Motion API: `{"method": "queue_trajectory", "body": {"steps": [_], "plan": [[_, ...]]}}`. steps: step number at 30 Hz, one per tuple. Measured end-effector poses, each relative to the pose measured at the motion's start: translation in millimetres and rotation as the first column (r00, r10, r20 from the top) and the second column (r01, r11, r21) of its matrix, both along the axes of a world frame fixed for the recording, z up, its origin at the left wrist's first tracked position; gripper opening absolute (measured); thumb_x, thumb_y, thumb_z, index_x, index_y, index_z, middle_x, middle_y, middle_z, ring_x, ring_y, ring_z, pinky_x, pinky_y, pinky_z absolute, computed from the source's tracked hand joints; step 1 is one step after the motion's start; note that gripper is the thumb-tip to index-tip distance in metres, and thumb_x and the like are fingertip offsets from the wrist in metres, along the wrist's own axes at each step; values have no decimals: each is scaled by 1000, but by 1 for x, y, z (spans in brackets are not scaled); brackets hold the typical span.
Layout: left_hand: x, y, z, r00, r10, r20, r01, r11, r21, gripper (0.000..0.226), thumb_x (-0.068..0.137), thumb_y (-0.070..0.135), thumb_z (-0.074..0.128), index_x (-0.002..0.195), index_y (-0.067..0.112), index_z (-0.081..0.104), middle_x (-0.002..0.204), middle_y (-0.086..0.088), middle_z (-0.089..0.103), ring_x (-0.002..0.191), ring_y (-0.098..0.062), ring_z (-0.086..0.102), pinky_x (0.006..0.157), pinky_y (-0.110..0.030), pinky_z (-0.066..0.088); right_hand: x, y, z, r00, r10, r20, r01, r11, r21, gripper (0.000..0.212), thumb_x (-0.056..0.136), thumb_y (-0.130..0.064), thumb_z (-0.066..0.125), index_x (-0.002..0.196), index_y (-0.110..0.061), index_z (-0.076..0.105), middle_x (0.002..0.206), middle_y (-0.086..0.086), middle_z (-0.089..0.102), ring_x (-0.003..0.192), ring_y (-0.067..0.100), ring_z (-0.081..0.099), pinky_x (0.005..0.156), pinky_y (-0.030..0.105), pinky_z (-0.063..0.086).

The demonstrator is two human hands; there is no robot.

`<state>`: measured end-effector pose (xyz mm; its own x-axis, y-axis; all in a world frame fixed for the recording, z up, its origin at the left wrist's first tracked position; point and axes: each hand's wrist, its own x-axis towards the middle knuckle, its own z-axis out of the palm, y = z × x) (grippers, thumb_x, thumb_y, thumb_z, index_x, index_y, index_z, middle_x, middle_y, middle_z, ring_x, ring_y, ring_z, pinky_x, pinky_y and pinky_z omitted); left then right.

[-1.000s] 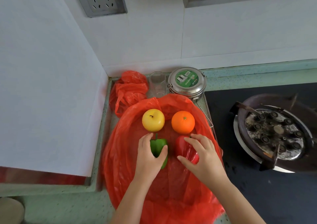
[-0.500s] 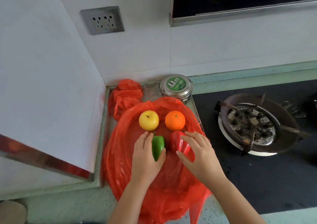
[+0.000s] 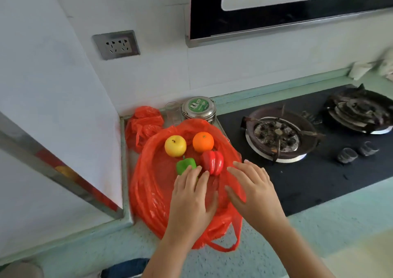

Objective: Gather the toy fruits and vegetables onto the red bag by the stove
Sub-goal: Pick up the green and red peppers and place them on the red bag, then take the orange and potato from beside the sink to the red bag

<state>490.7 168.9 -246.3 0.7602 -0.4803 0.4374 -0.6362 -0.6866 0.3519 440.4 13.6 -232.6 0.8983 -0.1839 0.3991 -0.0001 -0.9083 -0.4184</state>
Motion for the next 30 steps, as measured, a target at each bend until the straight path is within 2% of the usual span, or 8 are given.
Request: {"method": "queue_trajectory", "body": {"steps": [6, 13, 17, 21, 24, 26, 30], "plan": [[-32, 1, 14, 985, -168, 25, 169, 985, -33, 44, 84, 39, 49, 114, 8, 61, 120, -8, 59, 120, -27, 48, 96, -47, 43, -56, 12, 8, 987, -153, 41, 153, 988, 1, 34, 78, -30, 65, 109, -18, 62, 115, 2, 62, 117, 28, 51, 92, 53, 43], [-67, -20, 17, 933, -358, 35, 360, 931, -68, 43, 85, 40, 46, 110, 9, 63, 116, -8, 62, 117, -25, 46, 91, -52, 45, -125, 15, 19, 933, -354, 62, 357, 933, -38, 34, 80, -32, 58, 109, -15, 63, 114, 3, 63, 112, 25, 54, 93, 40, 43], [-91, -38, 18, 895, -443, 45, 445, 890, -101, 43, 85, 40, 45, 109, 9, 63, 115, -8, 63, 116, -23, 46, 94, -50, 43, -161, 9, 27, 896, -439, 59, 441, 897, -20, 36, 85, -37, 47, 110, -16, 61, 115, 1, 62, 112, 21, 51, 91, 45, 46], [-117, -63, 16, 842, -535, 68, 539, 835, -109, 42, 86, 36, 43, 107, 6, 65, 113, -9, 64, 115, -23, 46, 99, -41, 32, -200, -4, 28, 839, -537, 91, 540, 842, -8, 33, 85, -36, 47, 110, -18, 60, 113, 1, 63, 111, 23, 53, 89, 50, 47], [-141, -91, 17, 802, -594, 62, 596, 793, -124, 40, 85, 34, 43, 106, 7, 64, 111, -9, 64, 114, -22, 44, 95, -49, 42, -234, -19, 26, 787, -607, 112, 611, 791, -3, 32, 85, -35, 48, 109, -17, 60, 113, 2, 63, 110, 24, 54, 87, 50, 47], [-161, -113, 20, 770, -635, 68, 638, 762, -114, 39, 86, 34, 42, 106, 8, 64, 110, -9, 65, 113, -22, 47, 93, -52, 40, -259, -32, 26, 748, -650, 130, 656, 755, -3, 32, 85, -35, 49, 108, -16, 62, 112, 3, 63, 108, 24, 54, 87, 50, 47], [-210, -164, 30, 680, -728, 81, 733, 678, -58, 56, 96, 43, 22, 107, 7, 64, 110, -10, 66, 107, -28, 59, 95, -47, 39, -318, -64, 27, 654, -743, 142, 748, 663, 21, 33, 85, -34, 49, 108, -15, 62, 112, 4, 63, 109, 27, 54, 87, 53, 46]]}}
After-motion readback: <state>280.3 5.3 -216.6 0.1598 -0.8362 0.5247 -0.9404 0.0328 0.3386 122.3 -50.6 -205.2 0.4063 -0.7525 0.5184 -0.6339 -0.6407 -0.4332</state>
